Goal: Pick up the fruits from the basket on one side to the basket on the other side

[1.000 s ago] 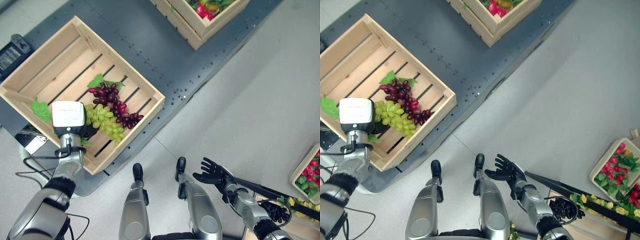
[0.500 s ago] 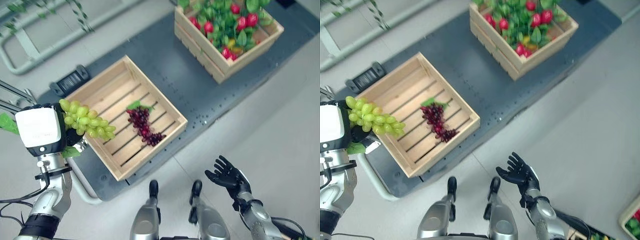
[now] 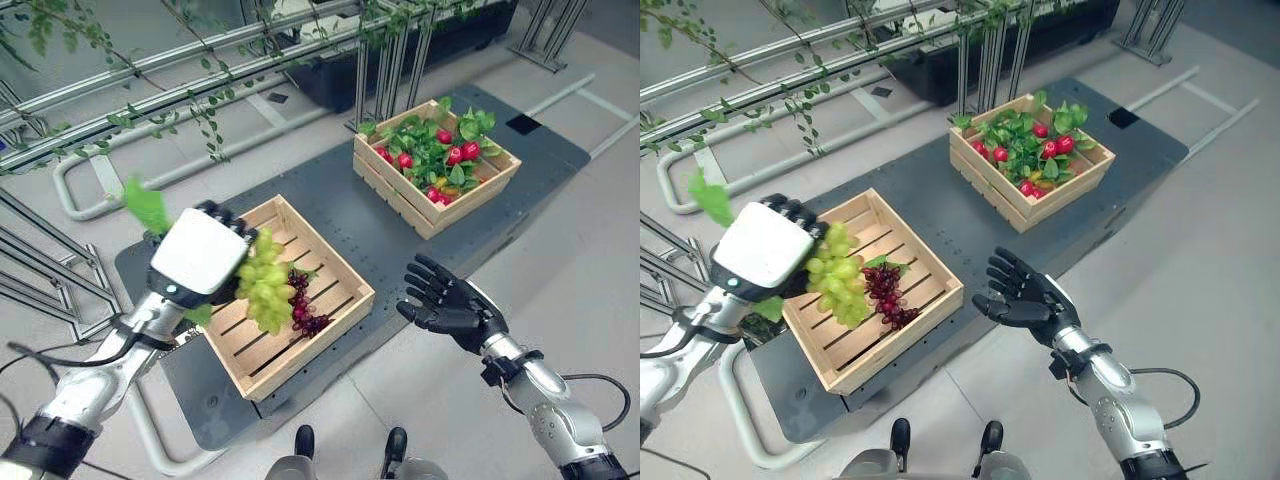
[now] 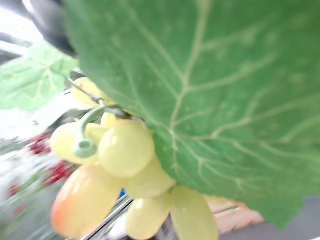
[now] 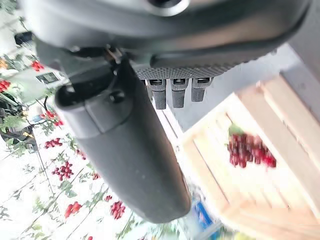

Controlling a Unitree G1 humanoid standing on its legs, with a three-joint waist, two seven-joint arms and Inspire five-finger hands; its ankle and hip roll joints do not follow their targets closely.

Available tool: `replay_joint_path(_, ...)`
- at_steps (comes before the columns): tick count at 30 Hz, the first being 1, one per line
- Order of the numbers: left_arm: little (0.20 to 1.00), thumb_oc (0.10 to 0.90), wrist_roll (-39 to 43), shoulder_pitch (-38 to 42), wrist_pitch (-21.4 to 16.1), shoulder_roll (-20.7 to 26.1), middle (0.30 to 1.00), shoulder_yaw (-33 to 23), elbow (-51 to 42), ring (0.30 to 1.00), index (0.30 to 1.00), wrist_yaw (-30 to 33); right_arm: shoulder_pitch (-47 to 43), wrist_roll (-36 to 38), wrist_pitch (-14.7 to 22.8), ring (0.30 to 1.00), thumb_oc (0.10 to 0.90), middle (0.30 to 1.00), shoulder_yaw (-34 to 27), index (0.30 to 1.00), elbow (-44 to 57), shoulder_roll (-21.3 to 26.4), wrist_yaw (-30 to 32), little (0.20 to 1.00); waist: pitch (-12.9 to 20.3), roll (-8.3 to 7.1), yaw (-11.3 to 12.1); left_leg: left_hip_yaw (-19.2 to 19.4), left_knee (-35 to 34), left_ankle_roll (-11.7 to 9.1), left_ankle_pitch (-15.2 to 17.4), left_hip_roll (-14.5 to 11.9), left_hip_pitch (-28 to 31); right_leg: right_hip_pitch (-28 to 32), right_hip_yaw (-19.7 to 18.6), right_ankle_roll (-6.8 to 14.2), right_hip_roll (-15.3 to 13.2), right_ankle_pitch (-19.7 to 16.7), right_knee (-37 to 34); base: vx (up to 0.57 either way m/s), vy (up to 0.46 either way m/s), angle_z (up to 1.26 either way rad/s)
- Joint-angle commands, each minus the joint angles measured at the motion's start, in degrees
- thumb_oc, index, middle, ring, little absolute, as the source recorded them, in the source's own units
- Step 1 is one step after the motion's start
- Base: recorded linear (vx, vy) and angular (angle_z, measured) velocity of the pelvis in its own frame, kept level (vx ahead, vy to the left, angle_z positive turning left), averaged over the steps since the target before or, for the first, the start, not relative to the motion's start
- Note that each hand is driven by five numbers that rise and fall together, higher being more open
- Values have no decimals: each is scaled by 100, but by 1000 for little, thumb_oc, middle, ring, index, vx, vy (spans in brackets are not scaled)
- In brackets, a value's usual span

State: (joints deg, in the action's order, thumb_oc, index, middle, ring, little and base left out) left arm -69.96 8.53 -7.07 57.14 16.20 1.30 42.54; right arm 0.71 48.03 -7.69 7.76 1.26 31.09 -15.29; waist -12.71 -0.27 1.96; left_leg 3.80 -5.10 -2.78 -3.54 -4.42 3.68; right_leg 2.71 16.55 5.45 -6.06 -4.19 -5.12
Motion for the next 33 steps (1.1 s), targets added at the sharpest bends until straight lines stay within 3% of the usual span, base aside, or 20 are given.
replay_joint_path(1,300,400,14,1295,39,88,300,113,-304,300,300,539,-506,672,180,900,800,900,277,900,804,232,-363,900,701,6,-80,170,10,-162,390,165,150,287,-23,273,-321,162,12,40,-13,3)
replay_joint_path(3,300,400,46,1439,48,87,300,242,-406,300,300,403,-570,705,92,900,800,900,361,900,918,256,-353,900,736,3,-77,182,10,-160,410,165,181,295,-24,283,-329,160,12,35,-17,1)
replay_joint_path(4,300,400,139,1629,57,78,300,411,-489,300,300,267,-637,898,-172,900,800,900,512,900,1085,304,-367,900,781,-8,-87,208,10,-159,436,155,213,313,-28,294,-335,174,12,37,-25,-1)
replay_joint_path(14,300,400,158,2106,68,-153,300,838,-744,300,300,-84,-1022,2047,-1291,900,800,900,1028,900,1386,349,-494,900,949,-112,-104,251,10,-166,510,119,303,341,-91,310,-295,197,12,27,-24,0)
replay_joint_path(27,300,400,213,2168,99,-261,300,855,-862,300,300,-395,-1263,2078,-1587,900,800,900,1402,900,1559,255,-874,900,1099,-183,-75,259,10,-175,537,60,332,334,-141,322,-264,200,18,7,-5,-1)
replay_joint_path(33,300,400,208,2122,3,-332,300,856,-861,300,300,-501,-1356,2157,-1408,900,800,900,1483,900,1623,198,-948,900,1119,-202,-58,241,10,-167,542,54,343,325,-171,319,-251,203,27,0,0,0)
